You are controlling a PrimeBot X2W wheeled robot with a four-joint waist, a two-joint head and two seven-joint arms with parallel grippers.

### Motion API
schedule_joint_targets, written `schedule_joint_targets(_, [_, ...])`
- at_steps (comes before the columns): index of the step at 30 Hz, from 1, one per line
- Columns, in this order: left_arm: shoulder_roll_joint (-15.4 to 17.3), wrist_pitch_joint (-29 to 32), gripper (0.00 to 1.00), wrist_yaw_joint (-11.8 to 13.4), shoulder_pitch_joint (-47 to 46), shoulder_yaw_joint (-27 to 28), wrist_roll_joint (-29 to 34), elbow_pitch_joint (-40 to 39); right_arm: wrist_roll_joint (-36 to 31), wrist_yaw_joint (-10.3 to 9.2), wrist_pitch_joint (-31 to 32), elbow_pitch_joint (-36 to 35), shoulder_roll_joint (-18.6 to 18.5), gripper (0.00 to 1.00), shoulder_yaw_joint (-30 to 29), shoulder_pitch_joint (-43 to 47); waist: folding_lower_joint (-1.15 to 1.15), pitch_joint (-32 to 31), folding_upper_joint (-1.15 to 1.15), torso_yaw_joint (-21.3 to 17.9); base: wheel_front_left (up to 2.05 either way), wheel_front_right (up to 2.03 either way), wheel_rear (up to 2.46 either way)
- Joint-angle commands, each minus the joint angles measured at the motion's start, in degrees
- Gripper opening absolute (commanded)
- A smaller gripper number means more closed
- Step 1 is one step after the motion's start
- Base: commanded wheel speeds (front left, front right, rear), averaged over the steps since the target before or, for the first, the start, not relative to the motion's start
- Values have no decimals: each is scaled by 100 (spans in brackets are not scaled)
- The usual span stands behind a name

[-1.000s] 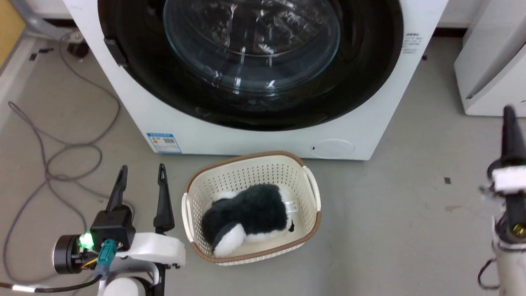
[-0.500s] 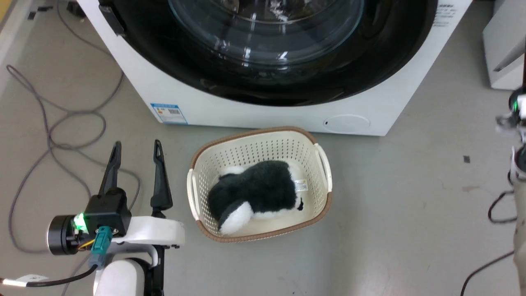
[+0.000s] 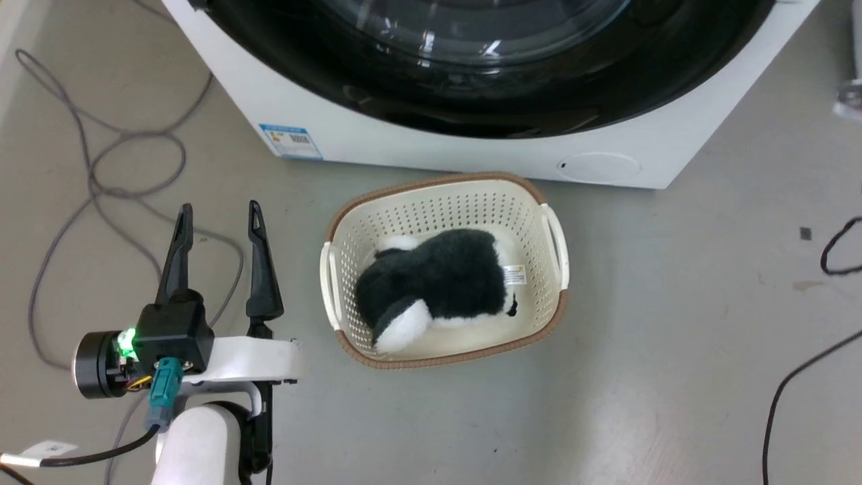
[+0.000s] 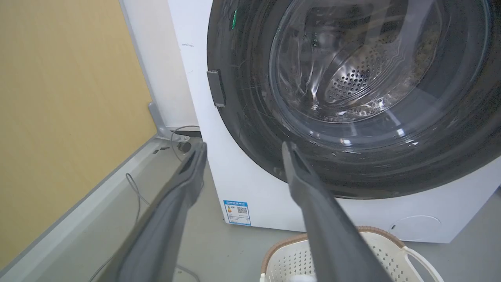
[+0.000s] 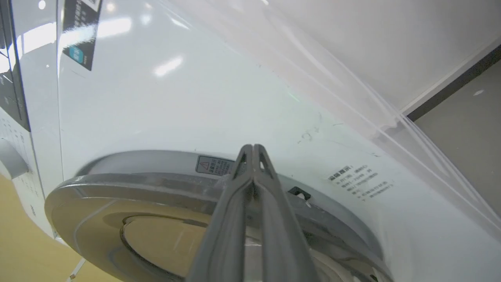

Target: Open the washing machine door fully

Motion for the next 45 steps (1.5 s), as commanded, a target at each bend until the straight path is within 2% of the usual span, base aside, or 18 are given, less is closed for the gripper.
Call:
schedule_joint_targets(1, [5, -65, 100, 52, -130, -25, -48, -15, 173, 5, 54, 143, -69, 0, 69, -269, 0, 67, 0, 45, 0, 0, 0])
schedule_joint_targets(15, [4, -233, 100, 208, -350, -148, -105, 12, 946, 5, 674, 616, -244, 0, 588, -966, 0, 360, 0, 256, 0, 0, 0])
schedule_joint_targets(25, [4, -352, 100, 257, -438, -145, -74, 59, 1863, 6, 1839, 712, -373, 0, 992, -1158, 0, 436, 0, 282, 0, 0, 0])
schedule_joint_targets(31, [4, -352, 100, 213, -408, -135, -60, 123, 2100, 6, 2621, 579, -373, 0, 1164, -921, 0, 339, 0, 241, 0, 0, 0])
schedule_joint_targets(38, [4, -352, 100, 185, -317, -121, -23, 184, 2158, 6, 2684, 407, -375, 0, 1181, -587, 0, 122, 0, 200, 0, 0, 0])
schedule_joint_targets(45, [46, -352, 100, 179, -75, -39, -1, 268, 2267, 6, 3003, 0, -336, 0, 1331, 166, 0, -291, 0, 82, 0, 0, 0])
